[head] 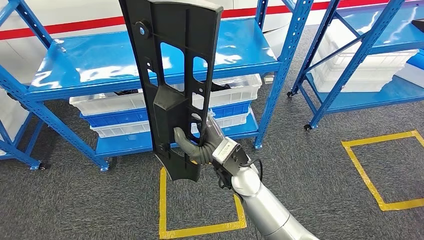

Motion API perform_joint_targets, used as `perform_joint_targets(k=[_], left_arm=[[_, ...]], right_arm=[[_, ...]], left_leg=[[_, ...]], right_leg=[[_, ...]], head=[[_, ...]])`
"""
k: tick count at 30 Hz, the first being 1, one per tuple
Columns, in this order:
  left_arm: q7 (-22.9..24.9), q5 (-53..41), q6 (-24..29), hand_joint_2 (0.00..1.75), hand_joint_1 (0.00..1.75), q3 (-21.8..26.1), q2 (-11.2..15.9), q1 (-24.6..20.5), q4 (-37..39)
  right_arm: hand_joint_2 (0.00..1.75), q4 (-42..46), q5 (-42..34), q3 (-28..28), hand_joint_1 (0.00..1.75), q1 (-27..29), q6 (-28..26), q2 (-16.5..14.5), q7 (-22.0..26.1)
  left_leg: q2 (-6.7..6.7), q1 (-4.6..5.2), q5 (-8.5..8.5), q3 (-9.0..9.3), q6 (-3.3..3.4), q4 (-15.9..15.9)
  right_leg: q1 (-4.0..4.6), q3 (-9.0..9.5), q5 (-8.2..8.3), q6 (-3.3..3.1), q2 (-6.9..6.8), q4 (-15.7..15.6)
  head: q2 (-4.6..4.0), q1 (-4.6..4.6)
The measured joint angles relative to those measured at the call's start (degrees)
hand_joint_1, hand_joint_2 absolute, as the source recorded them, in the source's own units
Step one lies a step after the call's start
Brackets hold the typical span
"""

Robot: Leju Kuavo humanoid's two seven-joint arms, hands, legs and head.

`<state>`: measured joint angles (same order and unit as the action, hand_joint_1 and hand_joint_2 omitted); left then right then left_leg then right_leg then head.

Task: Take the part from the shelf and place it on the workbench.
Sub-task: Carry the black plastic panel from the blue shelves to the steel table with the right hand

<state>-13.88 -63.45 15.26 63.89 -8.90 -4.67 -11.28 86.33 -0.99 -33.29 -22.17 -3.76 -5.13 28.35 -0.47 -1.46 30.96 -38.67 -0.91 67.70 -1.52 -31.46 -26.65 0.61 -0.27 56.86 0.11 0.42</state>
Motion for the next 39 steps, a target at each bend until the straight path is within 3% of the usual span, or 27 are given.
perform_joint_targets(k=[2, 3, 4, 6, 8, 12, 14, 16, 17, 18, 19, 21, 23, 26, 28, 29, 31, 33, 34, 35, 37, 39], left_arm=[[0.00, 0.01, 0.00, 1.75, 0.00, 0.00, 0.02, 0.02, 0.00], [0.00, 0.02, 0.00, 1.75, 0.00, 0.00, 0.04, 0.03, 0.00], [0.01, 0.03, 0.00, 1.75, 0.00, 0.00, 0.09, 0.05, 0.00], [0.02, 0.04, 0.00, 1.75, 0.00, 0.00, 0.18, 0.01, 0.00], [0.04, 0.04, 0.01, 1.75, 0.00, 0.00, 0.20, -0.06, 0.00], [0.68, 0.02, 0.20, 1.75, 0.00, 0.00, 0.13, -0.05, -0.01], [1.15, 0.02, 0.36, 1.75, 0.00, 0.00, 0.09, -0.07, -0.02], [1.52, 0.02, 0.39, 1.75, 0.00, 0.01, 0.09, -0.06, -0.02], [1.63, 0.02, 0.39, 1.75, 0.00, 0.02, 0.07, -0.05, -0.01], [1.69, 0.02, 0.39, 1.75, 0.00, 0.02, 0.07, -0.03, -0.01], [1.73, 0.02, 0.39, 1.75, 0.00, 0.02, 0.05, -0.03, 0.00], [1.75, 0.01, 0.39, 1.75, 0.00, 0.02, -0.03, -0.03, -0.01], [1.75, -0.02, 0.40, 1.75, 0.00, 0.02, -0.05, -0.03, -0.02], [1.76, -0.04, 0.42, 1.75, 0.00, 0.02, 0.04, 0.13, -0.01], [1.61, -0.02, 0.45, 1.75, 0.00, 0.02, 0.11, 0.20, -0.01], [1.44, 0.00, 0.46, 1.75, 0.00, 0.02, 0.14, 0.18, -0.02], [0.94, 0.03, 0.46, 1.75, 0.00, 0.02, 0.14, 0.14, -0.02], [0.54, 0.02, 0.46, 1.75, 0.00, 0.02, 0.17, 0.15, -0.02], [0.44, -0.02, 0.46, 1.75, 0.00, 0.02, 0.21, 0.15, -0.02], [0.40, -0.07, 0.46, 1.75, 0.00, 0.02, 0.26, 0.15, -0.02], [0.45, -0.21, 0.45, 1.75, 0.00, 0.01, 0.39, 0.06, -0.02], [0.63, -0.43, 0.44, 1.75, 0.00, -0.01, 0.52, -0.10, -0.02]], right_arm=[[1.75, -0.01, 0.08, -0.01, 1.75, 0.15, 0.12, 0.01, -0.01], [1.75, -0.01, 0.13, -0.02, 1.75, 0.22, 0.18, 0.01, -0.03], [1.75, -0.01, 0.17, -0.02, 1.75, 0.26, 0.22, 0.00, -0.04], [1.75, 0.00, 0.22, -0.02, 1.75, 0.24, 0.27, -0.04, -0.07], [1.75, 0.00, 0.24, -0.01, 1.75, 0.20, 0.31, -0.09, -0.08], [1.75, 0.01, 0.36, -0.03, 1.75, 0.12, 0.50, -0.28, -0.11], [1.75, 0.02, 0.44, 0.01, 1.75, 0.03, 0.54, -0.31, -0.13], [1.75, 0.02, 0.64, 0.02, 1.75, 0.18, 0.56, -0.14, -0.13], [1.75, 0.02, 0.74, 0.02, 1.75, 0.33, 0.56, -0.04, -0.13], [1.75, 0.02, 0.81, 0.01, 1.75, 0.46, 0.57, 0.03, -0.13], [1.75, 0.02, 0.84, 0.01, 1.75, 0.53, 0.57, 0.09, -0.13], [1.75, 0.04, 0.84, 0.01, 1.75, 0.54, 0.57, 0.11, -0.12], [1.75, 0.09, 0.85, 0.00, 1.75, 0.51, 0.58, 0.11, -0.11], [1.75, 0.14, 0.90, 0.01, 1.75, 0.50, 0.60, 0.05, -0.09], [1.75, 0.15, 1.10, 0.01, 1.75, 0.46, 0.68, -0.16, -0.05], [1.75, 0.16, 1.25, 0.01, 1.75, 0.44, 0.74, -0.28, -0.02], [1.75, 0.17, 1.52, 0.01, 1.75, 0.48, 0.85, -0.41, 0.04], [1.75, 0.17, 1.68, 0.00, 1.75, 0.57, 0.92, -0.44, 0.06], [1.75, 0.17, 1.69, -0.01, 1.75, 0.60, 0.96, -0.46, 0.06], [1.75, 0.17, 1.69, -0.01, 1.75, 0.60, 0.99, -0.50, 0.05], [1.75, 0.25, 1.70, 0.00, 1.75, 0.55, 1.02, -0.63, 0.05], [1.75, 0.39, 1.72, 0.03, 1.75, 0.44, 1.02, -0.75, 0.05]], left_leg=[[0.06, -0.01, 2.30, -2.87, -0.10, 6.35], [0.13, -0.01, 1.85, -2.91, -0.02, 6.61], [0.27, 0.00, 0.36, -1.71, 0.15, 4.40], [1.34, 0.16, -3.24, 2.68, 0.63, -3.80], [2.25, 0.55, -4.78, 5.34, 1.09, -9.21], [1.44, 0.76, -5.36, 5.34, 2.27, -10.41], [0.88, 0.56, -5.87, 5.35, 3.04, -10.84], [0.17, 0.64, -6.05, 5.10, 3.32, -10.84], [-0.25, 0.66, -6.11, 5.00, 3.35, -10.82], [-0.69, 0.66, -6.17, 4.94, 3.32, -10.79], [-1.17, 0.66, -6.22, 4.93, 3.26, -10.74], [-2.10, 0.66, -6.23, 4.85, 2.97, -10.47], [-2.81, 0.81, -6.20, 4.50, 2.38, -10.11], [-3.24, 0.73, -6.49, 3.93, 1.31, -10.10], [-2.18, 0.57, -5.30, 3.16, 0.72, -8.53], [-1.37, 0.49, -3.76, 2.13, 0.46, -6.14], [-0.15, 0.37, 0.19, -1.29, -0.03, 1.51], [0.17, 0.29, 1.74, -3.53, -0.24, 6.52], [0.30, 0.29, 0.90, -3.08, -0.20, 5.83], [0.56, 0.29, -0.73, -1.52, -0.06, 2.98], [2.15, 0.52, -3.94, 2.83, 0.39, -5.05], [3.25, 0.94, -5.04, 4.90, 0.98, -9.39]], right_leg=[[0.30, -0.18, 0.05, -0.20, -0.51, 0.02], [0.40, -0.22, 0.08, -0.24, -0.75, 0.04], [0.46, -0.20, 0.08, -0.25, -0.96, 0.05], [0.68, -0.12, 0.05, -0.19, -1.32, 0.10], [1.09, -0.24, 0.03, 0.05, -1.70, 0.16], [1.22, -0.81, -0.44, 1.01, -2.12, 0.81], [1.10, -2.92, -2.95, 0.90, -1.07, 5.38], [0.92, -6.46, -6.20, 0.58, -0.26, 13.24], [0.86, -7.81, -7.09, 0.72, -0.13, 16.14], [0.83, -8.07, -7.04, 1.09, -0.06, 16.85], [0.78, -7.16, -6.09, 1.60, 0.01, 15.18], [0.43, -3.05, -2.97, 2.53, 0.85, 6.99], [0.29, -0.30, -1.17, 2.42, 1.72, 1.32], [0.36, -0.25, -0.58, 1.20, 1.34, 0.65], [0.05, -0.27, -0.25, 0.32, 0.77, 0.44], [-0.06, -0.28, -0.14, -0.09, 0.42, 0.34], [0.18, -0.37, -0.12, -0.51, -0.42, 0.36], [0.38, -0.43, -0.13, -0.57, -1.36, 0.39], [0.43, -0.42, -0.14, -0.56, -1.80, 0.40], [0.46, -0.38, -0.15, -0.55, -2.21, 0.41], [0.75, -0.34, -0.20, -0.45, -2.87, 0.45], [1.17, -0.46, -0.27, -0.10, -3.45, 0.52]], head=[[0.00, 0.01], [0.00, 0.02], [0.00, 0.01], [0.00, 0.02], [0.00, 0.08], [0.00, 0.14], [0.00, 0.19], [0.00, 0.22], [0.00, 0.21], [0.00, 0.22], [0.00, 0.22], [0.00, 0.23], [0.00, 0.20], [0.00, 0.15], [0.00, 0.06], [0.00, -0.02], [0.00, -0.15], [0.00, -0.15], [0.00, -0.15], [0.00, -0.14], [0.00, -0.15], [0.00, -0.03]])
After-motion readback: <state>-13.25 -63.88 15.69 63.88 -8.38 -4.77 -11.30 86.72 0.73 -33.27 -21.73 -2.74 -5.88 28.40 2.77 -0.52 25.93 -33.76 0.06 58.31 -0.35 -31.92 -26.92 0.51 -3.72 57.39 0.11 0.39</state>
